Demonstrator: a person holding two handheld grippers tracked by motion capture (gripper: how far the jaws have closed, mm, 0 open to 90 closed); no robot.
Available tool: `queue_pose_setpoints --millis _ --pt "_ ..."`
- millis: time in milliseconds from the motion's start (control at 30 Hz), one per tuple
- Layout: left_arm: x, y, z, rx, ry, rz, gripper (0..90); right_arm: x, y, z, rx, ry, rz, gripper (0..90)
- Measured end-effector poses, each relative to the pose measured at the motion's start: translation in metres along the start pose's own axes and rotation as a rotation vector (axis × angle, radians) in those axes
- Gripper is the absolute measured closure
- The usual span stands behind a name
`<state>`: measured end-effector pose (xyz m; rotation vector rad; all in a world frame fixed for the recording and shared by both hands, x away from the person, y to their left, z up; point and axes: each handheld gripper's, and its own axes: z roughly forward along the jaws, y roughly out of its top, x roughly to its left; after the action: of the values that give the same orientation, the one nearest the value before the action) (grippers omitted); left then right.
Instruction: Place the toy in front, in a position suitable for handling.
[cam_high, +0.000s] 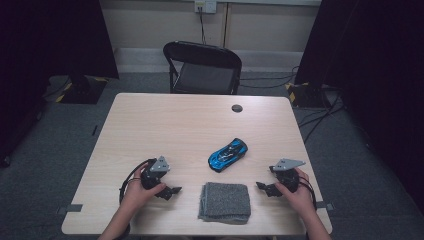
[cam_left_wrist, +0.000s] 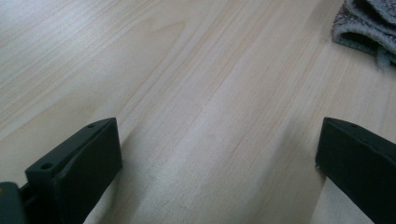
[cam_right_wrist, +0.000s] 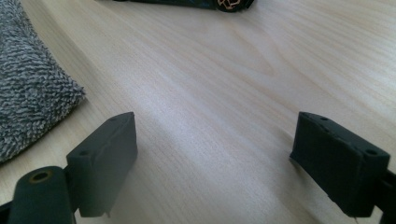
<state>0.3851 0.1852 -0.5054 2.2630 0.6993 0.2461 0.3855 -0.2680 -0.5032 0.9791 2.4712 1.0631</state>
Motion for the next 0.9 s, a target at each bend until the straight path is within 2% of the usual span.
queue_pose_setpoints --millis 200,233,267,300,333,367,400,433,467,667,767,900 --pt "0.001 0.007 0.001 0.024 0.002 -0.032 1.4 -0.001 0.000 0.000 -0.001 0.004 -0.005 13.5" --pt "0.001 0.009 0.000 0.024 0.001 -0.029 4.5 -0.001 0.000 0.000 -0.001 0.005 -0.006 13.6" --pt "0.000 0.011 0.000 0.019 0.003 -0.031 13.1 -0.001 0.000 0.000 -0.001 0.005 -0.005 13.6" --pt "0.000 0.014 -0.001 0.023 -0.014 -0.037 22.6 -0.001 0.000 0.000 0.000 0.006 -0.006 13.6" --pt "-0.001 0.018 0.000 0.010 -0.028 -0.048 14.8 -0.001 0.000 0.000 -0.001 0.006 -0.006 13.6" --pt "-0.001 0.018 0.000 0.010 -0.028 -0.048 12.7 -0.001 0.000 0.000 -0.001 0.006 -0.006 13.6" --pt "-0.002 0.021 0.001 0.011 -0.026 -0.047 18.2 -0.001 0.000 0.000 0.000 0.006 -0.007 13.6" --pt "-0.003 0.026 0.003 0.017 -0.044 -0.060 19.6 -0.002 0.000 0.000 0.000 0.007 -0.007 13.6" --pt "-0.003 0.026 0.003 0.017 -0.044 -0.060 15.5 -0.002 0.000 0.000 0.000 0.008 -0.008 13.6" --pt "-0.004 0.040 0.010 0.032 -0.045 -0.069 16.0 -0.002 0.000 0.000 0.000 0.007 -0.008 13.6" --pt "-0.003 0.049 0.012 0.008 -0.049 -0.097 16.1 -0.002 0.000 0.000 0.000 0.007 -0.008 13.6" --pt "-0.007 0.062 0.016 -0.004 -0.040 -0.093 16.1 -0.002 0.000 0.000 0.000 0.008 -0.008 13.6"
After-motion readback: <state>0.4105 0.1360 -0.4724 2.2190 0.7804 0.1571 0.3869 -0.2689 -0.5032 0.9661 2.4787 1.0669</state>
